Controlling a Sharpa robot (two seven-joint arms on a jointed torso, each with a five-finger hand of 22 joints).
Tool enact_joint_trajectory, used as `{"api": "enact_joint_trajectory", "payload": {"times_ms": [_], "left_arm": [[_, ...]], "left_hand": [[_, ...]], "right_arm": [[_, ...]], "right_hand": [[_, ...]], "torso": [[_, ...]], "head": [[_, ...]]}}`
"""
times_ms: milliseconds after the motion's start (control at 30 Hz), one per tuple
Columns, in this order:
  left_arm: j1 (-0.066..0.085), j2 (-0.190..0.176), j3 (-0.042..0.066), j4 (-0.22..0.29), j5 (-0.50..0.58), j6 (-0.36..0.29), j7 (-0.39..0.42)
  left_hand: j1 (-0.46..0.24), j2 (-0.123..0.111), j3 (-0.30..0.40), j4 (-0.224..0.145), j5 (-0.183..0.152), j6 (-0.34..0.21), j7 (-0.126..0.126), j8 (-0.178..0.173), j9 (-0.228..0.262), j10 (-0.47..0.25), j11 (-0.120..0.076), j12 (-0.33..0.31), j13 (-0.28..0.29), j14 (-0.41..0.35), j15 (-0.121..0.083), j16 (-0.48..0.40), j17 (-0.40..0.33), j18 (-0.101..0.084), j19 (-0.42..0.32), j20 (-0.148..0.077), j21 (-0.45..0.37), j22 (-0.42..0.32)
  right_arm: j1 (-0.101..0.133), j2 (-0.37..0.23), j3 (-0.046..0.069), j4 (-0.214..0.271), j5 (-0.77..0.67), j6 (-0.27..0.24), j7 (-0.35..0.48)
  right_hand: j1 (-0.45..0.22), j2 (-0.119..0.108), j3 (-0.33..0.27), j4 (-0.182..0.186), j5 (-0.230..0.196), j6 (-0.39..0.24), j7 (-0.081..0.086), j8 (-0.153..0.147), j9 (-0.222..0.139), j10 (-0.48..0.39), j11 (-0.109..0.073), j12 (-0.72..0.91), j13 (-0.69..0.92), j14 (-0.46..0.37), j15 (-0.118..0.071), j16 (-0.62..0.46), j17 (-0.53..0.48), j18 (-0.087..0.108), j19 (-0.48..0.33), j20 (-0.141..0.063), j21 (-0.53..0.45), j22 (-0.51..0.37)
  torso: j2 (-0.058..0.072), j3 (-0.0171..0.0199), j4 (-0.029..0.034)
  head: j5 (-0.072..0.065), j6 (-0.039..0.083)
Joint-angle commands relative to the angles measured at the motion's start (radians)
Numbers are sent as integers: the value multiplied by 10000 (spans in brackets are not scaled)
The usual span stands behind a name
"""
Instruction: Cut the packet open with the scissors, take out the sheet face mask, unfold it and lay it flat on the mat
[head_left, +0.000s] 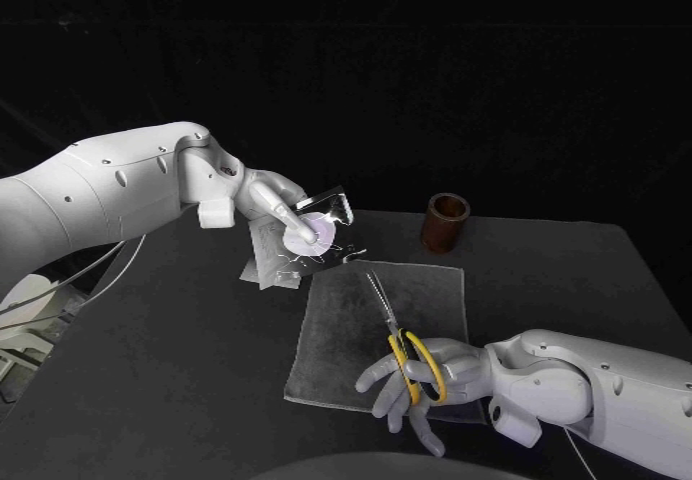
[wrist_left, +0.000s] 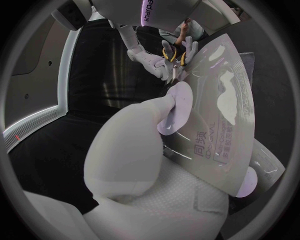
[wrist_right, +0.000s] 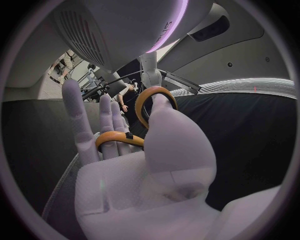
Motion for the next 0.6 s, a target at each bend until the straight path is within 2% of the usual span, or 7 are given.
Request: {"api": "enact_joint_trajectory", "payload": {"times_ms": [33, 67, 133, 300, 367, 400, 600], "left_arm": [[22, -16, 8, -16, 60, 144, 97], [22, -19, 8, -20, 60, 141, 97], [21, -26, 7, -27, 61, 139, 98], [19, -17, 5, -48, 62, 144, 99], [18, -13, 5, -53, 62, 147, 94], [18, -12, 5, -55, 63, 146, 92], [17, -9, 4, -67, 61, 137, 71]], "left_hand": [[-55, 95, 24, -74, 33, 56, 15, 51, 259, 60, 13, -21, 13, 39, -43, -44, 18, 123, -57, 5, 65, 16], [-55, 95, 24, -74, 33, 56, 15, 51, 259, 60, 13, -21, 13, 39, -43, -44, 18, 123, -57, 5, 65, 16], [-55, 95, 24, -74, 33, 56, 15, 51, 259, 60, 13, -21, 13, 39, -43, -44, 18, 123, -57, 5, 65, 16], [-55, 95, 24, -74, 33, 56, 15, 51, 259, 60, 13, -21, 13, 39, -43, -44, 18, 123, -57, 5, 65, 16], [-55, 95, 24, -74, 33, 56, 15, 51, 259, 60, 13, -21, 13, 39, -43, -44, 18, 123, -57, 5, 65, 16], [-55, 95, 24, -74, 33, 56, 15, 51, 259, 60, 13, -21, 13, 39, -43, -44, 18, 123, -57, 5, 65, 16], [-66, 96, 33, -85, 34, 57, 14, 53, 268, 63, 12, -21, 13, 43, -45, -46, 22, 123, -58, 4, 71, 18]], "right_arm": [[1, -16, 8, -37, 289, 251, 177], [1, -18, 8, -50, 320, 177, 212], [1, -25, 9, -107, 419, 6, 298], [2, -51, 15, -257, 639, -54, 327], [2, -57, 18, -298, 698, 83, 282], [2, -59, 19, -306, 714, 109, 272], [2, -72, 27, -394, 884, 353, 147]], "right_hand": [[167, -2, 122, -21, 3, -2104, 395, 717, 743, 1496, -184, 602, 117, 317, -212, 120, -84, 1295, 119, -173, -34, -69], [188, 8, 124, -23, -1, -2003, 404, 821, 843, 1601, -174, 638, 124, 375, -242, 143, -87, 1303, 128, -194, -38, -78], [423, 219, 149, -73, 0, -997, 304, 1582, 1351, 2731, -372, 1111, 292, 1087, -463, 480, 6, 1321, 183, -387, -76, -139], [411, 265, -6, -43, -6, -1082, 240, 1723, 1264, 2944, -445, 1002, 252, 1351, -563, 565, 17, 1303, 354, -501, -103, -211], [379, 337, -71, -47, -7, -1217, 25, 1751, 1209, 2950, -570, 924, 240, 1484, -638, 617, 41, 1306, 386, -559, -148, -258], [381, 443, -150, -71, -8, -1174, -236, 1879, 1186, 2646, -636, 712, 192, 1584, -679, 657, 69, 1313, 393, -629, -213, -312], [690, 733, -468, -153, 2, -345, -745, 2590, 1125, 1135, -406, 532, 360, 2110, -674, 974, 362, 1276, 698, -650, -325, -464]], "torso": [[-1, 5, 3], [-2, 5, 3], [-7, 3, 2], [0, -1, -1], [-3, 0, -8], [1, 1, -4], [0, 3, 6]], "head": [[-10, -19], [-9, -20], [-18, -26], [-18, -37], [-27, -31], [-32, -26], [-41, -38]]}}
